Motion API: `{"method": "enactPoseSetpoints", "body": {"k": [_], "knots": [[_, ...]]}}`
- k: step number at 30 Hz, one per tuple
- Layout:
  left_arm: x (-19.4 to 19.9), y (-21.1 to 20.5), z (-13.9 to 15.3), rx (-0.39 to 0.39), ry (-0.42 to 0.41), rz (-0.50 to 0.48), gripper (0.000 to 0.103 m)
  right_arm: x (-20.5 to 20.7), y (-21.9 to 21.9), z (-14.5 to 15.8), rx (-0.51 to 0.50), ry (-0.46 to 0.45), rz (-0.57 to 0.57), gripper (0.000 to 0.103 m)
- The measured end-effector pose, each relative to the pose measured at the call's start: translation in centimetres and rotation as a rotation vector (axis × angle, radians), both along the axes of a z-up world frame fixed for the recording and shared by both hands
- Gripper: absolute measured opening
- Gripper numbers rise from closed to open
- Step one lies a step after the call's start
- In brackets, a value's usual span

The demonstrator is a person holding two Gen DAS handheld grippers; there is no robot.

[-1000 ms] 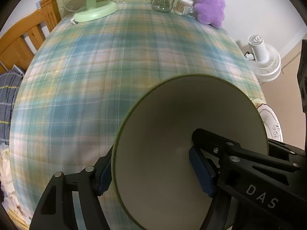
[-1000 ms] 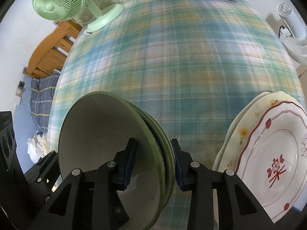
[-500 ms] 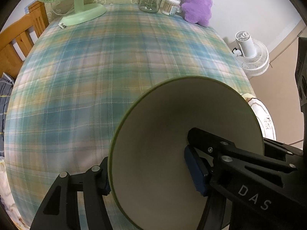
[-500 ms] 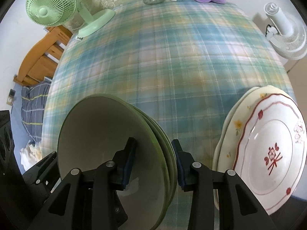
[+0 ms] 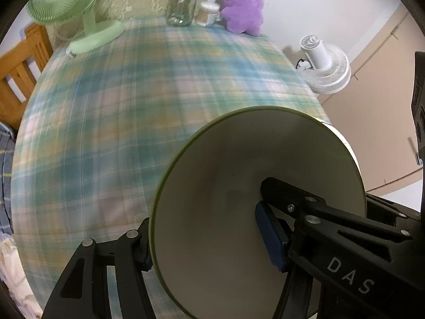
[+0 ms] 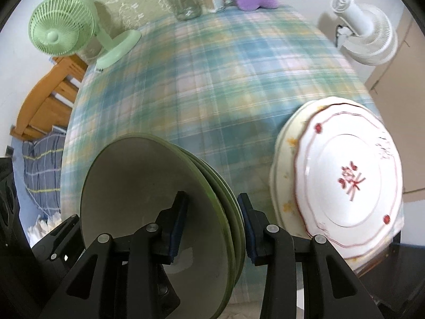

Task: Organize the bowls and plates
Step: 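Lift the bowl stack and carry it over the plate stack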

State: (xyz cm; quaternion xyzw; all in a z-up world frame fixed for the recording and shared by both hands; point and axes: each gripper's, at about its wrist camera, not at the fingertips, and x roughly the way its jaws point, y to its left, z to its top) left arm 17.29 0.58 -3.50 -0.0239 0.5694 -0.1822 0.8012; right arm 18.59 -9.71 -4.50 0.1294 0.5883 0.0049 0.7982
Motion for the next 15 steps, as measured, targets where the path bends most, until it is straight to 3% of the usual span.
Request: {"method": "enactPoseSetpoints", "body": {"k": [8, 15], "knots": [[-0.5, -2.3, 2.0, 0.039, -0.051, 0.017, 0.065, -1.0, -2.1, 2.0, 0.022, -0.059, -0.015, 0.042], [-1.1, -5.3, 3.2, 0.049, -0.062, 0.101, 0.065, -0.8, -5.1, 3.3, 0.042, -0.084, 0.072, 0.042]]}}
